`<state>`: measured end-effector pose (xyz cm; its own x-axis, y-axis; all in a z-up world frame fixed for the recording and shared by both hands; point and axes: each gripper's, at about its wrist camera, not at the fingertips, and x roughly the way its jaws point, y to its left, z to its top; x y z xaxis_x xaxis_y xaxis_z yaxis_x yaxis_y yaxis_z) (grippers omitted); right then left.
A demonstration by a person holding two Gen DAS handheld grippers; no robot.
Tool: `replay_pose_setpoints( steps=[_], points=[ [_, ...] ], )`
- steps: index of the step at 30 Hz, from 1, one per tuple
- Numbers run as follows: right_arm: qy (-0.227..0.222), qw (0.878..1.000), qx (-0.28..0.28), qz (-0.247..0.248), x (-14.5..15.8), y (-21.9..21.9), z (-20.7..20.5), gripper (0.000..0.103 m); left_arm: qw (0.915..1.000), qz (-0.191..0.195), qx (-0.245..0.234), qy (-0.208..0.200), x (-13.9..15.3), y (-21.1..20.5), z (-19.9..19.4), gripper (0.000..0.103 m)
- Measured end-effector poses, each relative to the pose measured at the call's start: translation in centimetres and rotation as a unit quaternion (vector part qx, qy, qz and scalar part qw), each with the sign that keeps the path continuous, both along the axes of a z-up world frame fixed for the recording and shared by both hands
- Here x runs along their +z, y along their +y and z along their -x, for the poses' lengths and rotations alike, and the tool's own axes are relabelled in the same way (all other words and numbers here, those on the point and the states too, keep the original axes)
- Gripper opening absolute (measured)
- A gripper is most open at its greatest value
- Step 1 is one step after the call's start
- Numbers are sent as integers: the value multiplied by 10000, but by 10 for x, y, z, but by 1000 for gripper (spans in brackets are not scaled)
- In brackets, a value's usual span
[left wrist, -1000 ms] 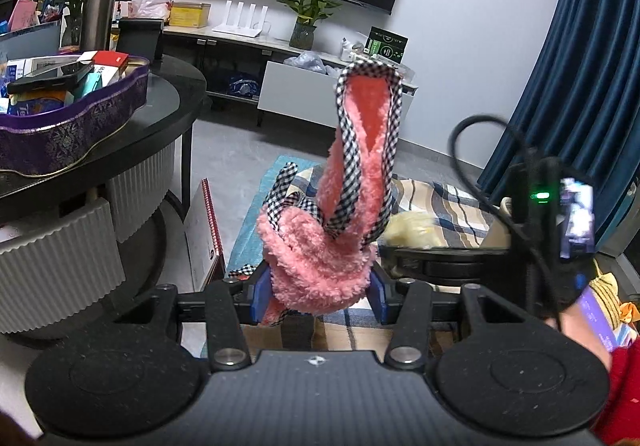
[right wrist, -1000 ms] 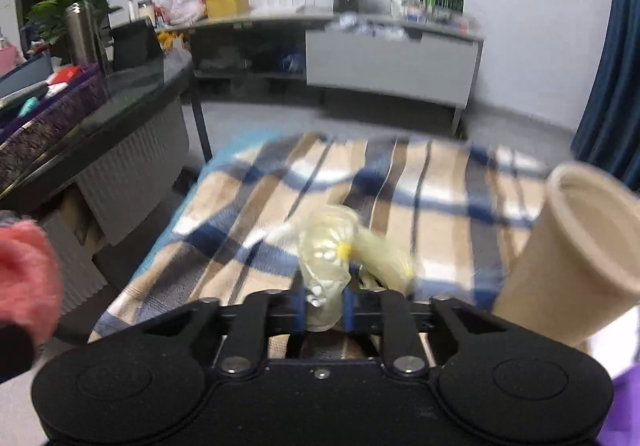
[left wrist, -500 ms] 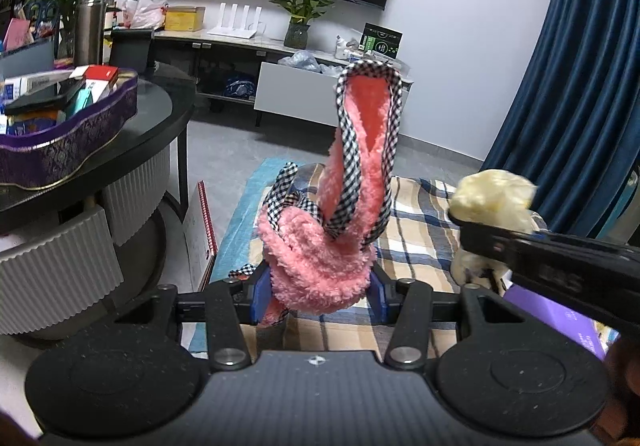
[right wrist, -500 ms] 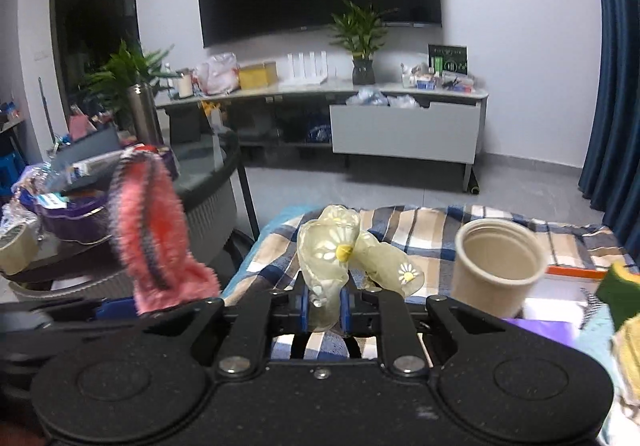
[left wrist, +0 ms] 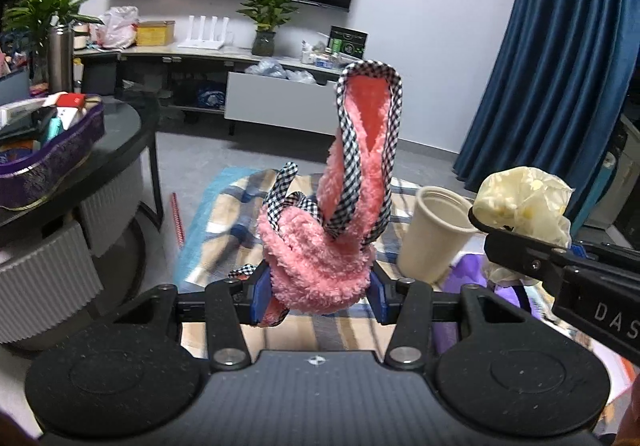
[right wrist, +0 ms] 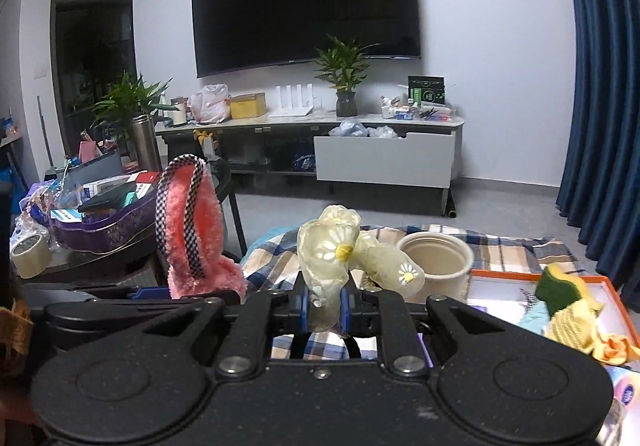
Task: Organize soft objects
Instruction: 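Carry the slipper in the left tool while the right tool carries the plastic bag to the box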
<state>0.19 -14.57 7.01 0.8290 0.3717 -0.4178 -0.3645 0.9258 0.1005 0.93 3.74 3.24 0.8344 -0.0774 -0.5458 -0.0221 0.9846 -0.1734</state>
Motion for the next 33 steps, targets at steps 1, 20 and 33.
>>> replay_pose_setpoints(
  steps=[1, 20, 33],
  points=[
    [5, 10000, -17, -30, 0, -3, 2, 18, 10000, 31, -42, 17, 0, -2, 1, 49],
    [-250, 9984, -484, -169, 8, -55, 31, 18, 9992, -101, -383, 56, 5, -41, 10, 49],
    [-328, 9961, -798, -165, 9, -80, 42, 18, 9974, -69, -714, 64, 5, -68, 11, 49]
  ],
)
